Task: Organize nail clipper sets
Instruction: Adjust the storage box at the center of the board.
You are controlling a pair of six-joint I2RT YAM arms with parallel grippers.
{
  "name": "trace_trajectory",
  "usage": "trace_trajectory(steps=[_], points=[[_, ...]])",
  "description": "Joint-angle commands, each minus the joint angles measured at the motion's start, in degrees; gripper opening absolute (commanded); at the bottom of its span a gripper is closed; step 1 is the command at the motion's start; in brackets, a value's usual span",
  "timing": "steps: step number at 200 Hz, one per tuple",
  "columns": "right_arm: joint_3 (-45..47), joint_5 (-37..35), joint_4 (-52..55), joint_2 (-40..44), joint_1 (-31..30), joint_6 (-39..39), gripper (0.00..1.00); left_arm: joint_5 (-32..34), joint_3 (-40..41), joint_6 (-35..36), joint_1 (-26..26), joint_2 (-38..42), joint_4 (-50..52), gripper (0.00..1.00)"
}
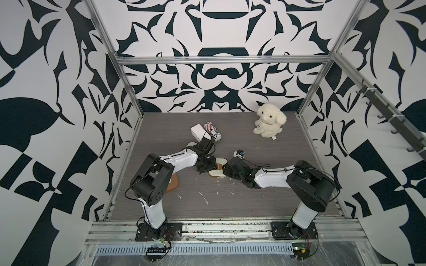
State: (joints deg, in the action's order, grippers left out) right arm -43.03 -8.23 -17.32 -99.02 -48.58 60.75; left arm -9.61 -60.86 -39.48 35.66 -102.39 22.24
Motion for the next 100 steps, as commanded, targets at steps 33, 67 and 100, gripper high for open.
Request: trace_trajectory(steps=[33,67,100], points=[[-4.01,12.82,17.27,5.35,2.84,-8.71,0.43,-0.42,-0.25,0.78,-0.07,0.58,6.88,0.7],[-8.73,11.44,23.9,9.44,5.13,-14.15,0.44,2.34,-2.46,2.84,-4.1,6.37,12.42,0.8],[-11.37,9.07,28.85,14.02,6.46,-18.18,0.44,6.95,-6.42,5.21,-6.22,12.91,18.93,0.89]])
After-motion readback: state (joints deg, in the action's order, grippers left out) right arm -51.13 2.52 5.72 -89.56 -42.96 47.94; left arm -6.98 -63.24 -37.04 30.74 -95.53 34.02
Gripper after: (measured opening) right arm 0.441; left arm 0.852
